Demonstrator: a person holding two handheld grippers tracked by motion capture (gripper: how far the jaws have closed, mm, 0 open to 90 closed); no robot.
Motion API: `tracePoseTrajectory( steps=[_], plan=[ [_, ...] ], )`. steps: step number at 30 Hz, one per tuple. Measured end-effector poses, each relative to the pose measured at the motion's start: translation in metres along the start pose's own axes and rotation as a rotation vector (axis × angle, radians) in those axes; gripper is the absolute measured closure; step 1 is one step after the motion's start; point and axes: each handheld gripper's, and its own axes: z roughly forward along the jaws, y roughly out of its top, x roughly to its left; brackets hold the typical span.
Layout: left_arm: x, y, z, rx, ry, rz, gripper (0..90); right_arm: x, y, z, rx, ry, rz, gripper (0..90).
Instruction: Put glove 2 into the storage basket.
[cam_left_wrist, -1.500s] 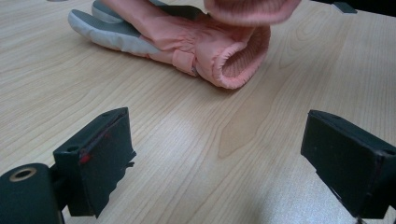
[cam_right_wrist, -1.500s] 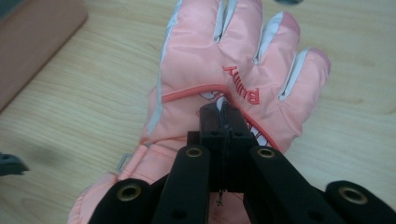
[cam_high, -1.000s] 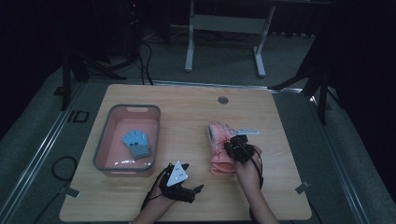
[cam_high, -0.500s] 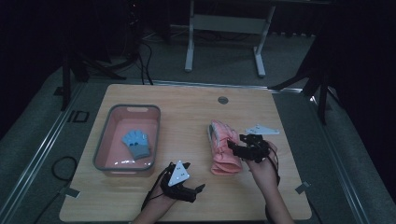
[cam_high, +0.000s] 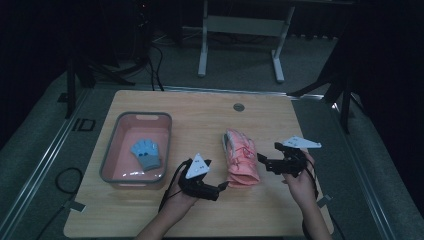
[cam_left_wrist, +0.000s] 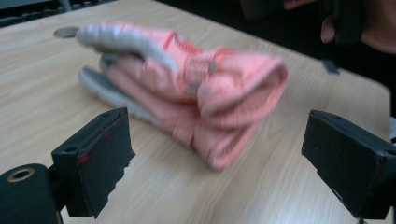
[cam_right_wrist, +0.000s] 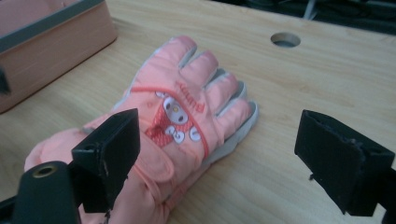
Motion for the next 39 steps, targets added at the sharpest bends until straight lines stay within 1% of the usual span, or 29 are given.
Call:
tracePoseTrajectory(
  steps=[2, 3, 4, 5, 6, 7, 9, 10, 11, 12, 13, 14, 16, 18, 20, 22, 23, 24, 25, 26, 27, 29, 30, 31, 33, 35, 36, 38, 39],
  plan=[
    [0.001, 0.013, 0.007, 0.021, 0.015, 0.022, 10.9, -0.003, 0.000, 0.000, 0.024, 0.004, 0.004, 14.1],
    [0.001, 0.013, 0.007, 0.021, 0.015, 0.022, 12.1, -0.004, 0.000, 0.000, 0.045, -0.006, 0.005, 14.7],
    [0.003, 0.026, 0.016, 0.033, 0.019, 0.017, 12.2, -0.006, 0.000, -0.001, 0.039, -0.019, 0.012, 15.3],
    [0.005, 0.033, 0.021, 0.044, 0.019, 0.011, 13.8, -0.008, 0.000, -0.001, 0.022, -0.008, 0.040, 15.0],
    [0.005, 0.033, 0.021, 0.044, 0.019, 0.011, 14.1, -0.012, 0.000, -0.002, 0.009, 0.018, 0.081, 13.7],
    [0.009, 0.045, 0.033, 0.044, 0.023, -0.008, 16.1, -0.015, 0.001, -0.002, 0.000, 0.031, 0.118, 13.1],
    [0.012, 0.053, 0.043, 0.056, 0.022, -0.015, 21.5, -0.017, 0.003, 0.000, -0.001, 0.053, 0.124, 9.9],
    [0.013, 0.057, 0.051, 0.075, 0.042, 0.004, 25.6, -0.017, 0.004, 0.002, 0.002, 0.054, 0.132, 10.1],
    [0.014, 0.059, 0.056, 0.092, 0.058, 0.018, 32.6, -0.016, 0.005, 0.004, 0.015, 0.067, 0.126, 16.1],
    [0.014, 0.062, 0.064, 0.119, 0.094, 0.037, 34.1, -0.015, 0.005, 0.005, 0.011, 0.067, 0.110, 26.2],
    [0.014, 0.062, 0.069, 0.133, 0.111, 0.043, 38.0, -0.014, 0.005, 0.006, 0.016, 0.054, 0.094, 52.4],
    [0.014, 0.063, 0.076, 0.159, 0.120, 0.048, 42.5, -0.014, 0.005, 0.007, 0.028, 0.054, 0.094, 62.4],
    [0.017, 0.060, 0.089, 0.212, 0.129, 0.035, 43.3, -0.015, 0.005, 0.013, 0.033, 0.079, 0.110, 71.2],
    [0.019, 0.057, 0.095, 0.230, 0.154, 0.017, 43.4, -0.014, 0.005, 0.021, 0.046, 0.084, 0.112, 70.6],
    [0.024, 0.052, 0.098, 0.235, 0.182, -0.024, 43.1, -0.013, 0.003, 0.029, 0.058, 0.099, 0.122, 67.1],
    [0.027, 0.045, 0.103, 0.279, 0.191, -0.035, 35.1, -0.011, 0.000, 0.039, 0.089, 0.107, 0.135, 62.7],
    [0.028, 0.043, 0.103, 0.277, 0.193, -0.050, 32.3, -0.010, -0.002, 0.044, 0.099, 0.102, 0.144, 60.1],
    [0.031, 0.040, 0.103, 0.272, 0.184, -0.074, 32.2, -0.010, -0.004, 0.047, 0.105, 0.100, 0.150, 57.0],
    [0.032, 0.039, 0.102, 0.269, 0.181, -0.093, 32.2, -0.011, -0.007, 0.052, 0.126, 0.092, 0.169, 51.9],
    [0.034, 0.038, 0.103, 0.271, 0.182, -0.115, 30.7, -0.011, -0.010, 0.055, 0.145, 0.083, 0.185, 49.7],
    [0.036, 0.036, 0.104, 0.279, 0.170, -0.138, 29.1, -0.013, -0.013, 0.059, 0.163, 0.091, 0.210, 46.7],
    [0.040, 0.030, 0.109, 0.294, 0.146, -0.187, 29.0, -0.016, -0.020, 0.066, 0.197, 0.111, 0.268, 46.0],
    [0.040, 0.030, 0.109, 0.294, 0.146, -0.187, 28.9, -0.018, -0.023, 0.069, 0.215, 0.124, 0.295, 45.9],
    [0.044, 0.024, 0.113, 0.298, 0.110, -0.236, 28.9, -0.020, -0.025, 0.072, 0.238, 0.133, 0.325, 45.0],
    [0.049, 0.018, 0.116, 0.299, 0.072, -0.291, 28.3, -0.023, -0.028, 0.077, 0.260, 0.149, 0.361, 43.4],
    [0.054, 0.013, 0.119, 0.303, 0.043, -0.329, 28.3, -0.027, -0.031, 0.082, 0.279, 0.175, 0.400, 42.8],
    [0.057, 0.011, 0.120, 0.311, 0.014, -0.356, 28.6, -0.029, -0.032, 0.085, 0.289, 0.193, 0.416, 42.8],
    [0.066, 0.007, 0.123, 0.321, -0.049, -0.414, 29.4, -0.033, -0.035, 0.088, 0.289, 0.242, 0.438, 48.8],
    [0.068, 0.006, 0.124, 0.319, -0.083, -0.429, 34.1, -0.033, -0.036, 0.090, 0.284, 0.253, 0.433, 52.0]
  ],
)
